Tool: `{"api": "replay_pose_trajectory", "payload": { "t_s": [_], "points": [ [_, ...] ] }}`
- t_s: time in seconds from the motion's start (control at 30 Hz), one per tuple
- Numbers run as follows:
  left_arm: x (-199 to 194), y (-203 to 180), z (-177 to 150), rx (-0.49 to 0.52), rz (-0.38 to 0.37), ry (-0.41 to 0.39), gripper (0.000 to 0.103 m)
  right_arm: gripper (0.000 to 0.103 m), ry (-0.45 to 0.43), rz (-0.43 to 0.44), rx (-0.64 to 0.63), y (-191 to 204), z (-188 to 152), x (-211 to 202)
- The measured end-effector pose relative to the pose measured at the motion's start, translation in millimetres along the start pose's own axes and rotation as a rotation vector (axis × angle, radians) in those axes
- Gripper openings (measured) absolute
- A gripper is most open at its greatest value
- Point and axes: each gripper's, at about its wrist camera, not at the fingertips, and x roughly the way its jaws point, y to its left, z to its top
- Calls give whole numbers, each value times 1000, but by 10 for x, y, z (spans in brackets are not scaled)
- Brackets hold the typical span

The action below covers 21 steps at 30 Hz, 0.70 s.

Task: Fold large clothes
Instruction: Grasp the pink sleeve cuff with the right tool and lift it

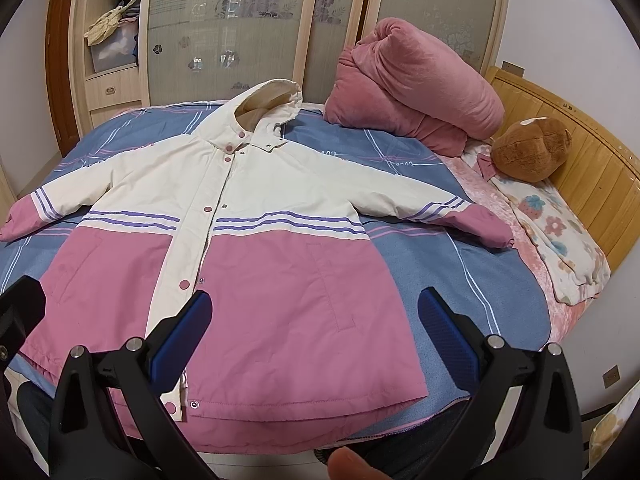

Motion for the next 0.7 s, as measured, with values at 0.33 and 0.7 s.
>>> {"api": "replay_pose_trajectory", "payload": {
  "t_s": [0.33, 0.7],
  "points": [
    [78, 12, -27, 4, -3, 15, 101, 102, 10, -3, -8, 19, -25, 49],
    [592, 683, 23, -179, 13, 78, 101, 102, 47, -97, 190, -733, -34, 463]
  ]
}}
